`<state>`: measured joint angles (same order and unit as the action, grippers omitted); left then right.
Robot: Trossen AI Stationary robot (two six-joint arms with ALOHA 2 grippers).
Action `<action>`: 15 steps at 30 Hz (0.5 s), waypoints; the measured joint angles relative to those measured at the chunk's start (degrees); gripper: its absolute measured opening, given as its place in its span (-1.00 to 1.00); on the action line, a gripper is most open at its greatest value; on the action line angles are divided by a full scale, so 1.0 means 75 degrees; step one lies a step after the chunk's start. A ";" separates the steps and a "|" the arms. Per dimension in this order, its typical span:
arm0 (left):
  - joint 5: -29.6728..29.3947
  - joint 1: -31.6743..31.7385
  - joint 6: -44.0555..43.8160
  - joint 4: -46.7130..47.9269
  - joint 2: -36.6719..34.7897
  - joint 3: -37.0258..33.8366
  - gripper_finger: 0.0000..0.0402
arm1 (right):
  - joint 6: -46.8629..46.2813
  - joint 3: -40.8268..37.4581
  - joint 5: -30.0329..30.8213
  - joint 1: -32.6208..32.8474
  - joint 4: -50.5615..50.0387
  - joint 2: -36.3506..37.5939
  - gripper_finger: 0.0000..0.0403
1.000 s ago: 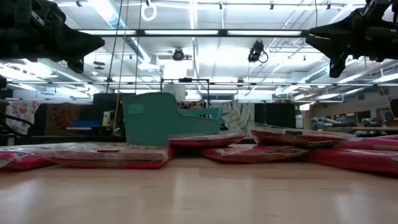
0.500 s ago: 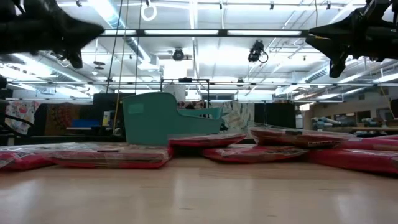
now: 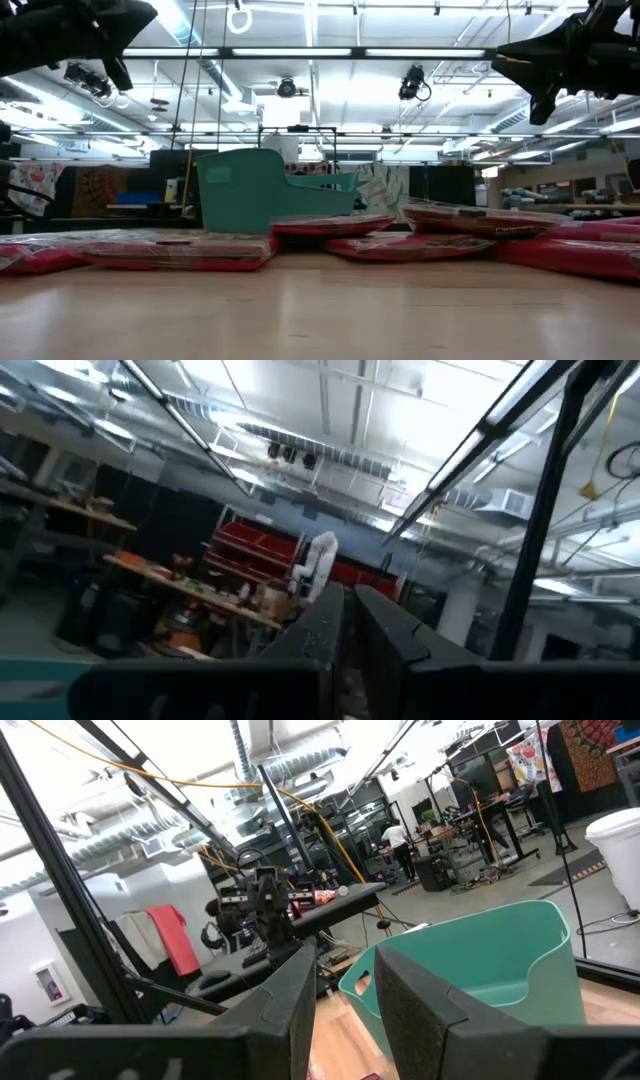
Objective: Sort popcorn bags into baskets
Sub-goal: Put the red popcorn bag into the blue bin
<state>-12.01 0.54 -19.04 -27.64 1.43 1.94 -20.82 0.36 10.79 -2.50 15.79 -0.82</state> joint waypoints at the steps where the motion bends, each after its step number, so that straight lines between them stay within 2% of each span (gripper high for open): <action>1: 0.0239 -0.0002 -0.0027 0.0186 0.0142 0.0198 -0.84 | 0.0000 -0.0003 0.0000 0.0000 0.0000 0.0000 -0.44; 5: 0.1183 -0.0024 -0.0141 0.0602 0.0989 0.0828 -0.84 | 0.0000 -0.0003 0.0000 0.0003 0.0001 0.0000 -0.44; 9: 0.2016 -0.0167 -0.0122 0.0617 0.1965 0.0988 -0.84 | 0.0000 -0.0003 0.0000 0.0000 0.0000 0.0000 -0.44; 15: 0.2097 -0.0561 0.0277 0.0664 0.3560 0.0970 -0.84 | 0.0000 -0.0003 0.0000 0.0003 0.0000 0.0000 -0.44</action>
<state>3.72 -3.66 -16.96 -22.65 28.13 9.21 -20.82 0.34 10.79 -2.48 15.79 -0.82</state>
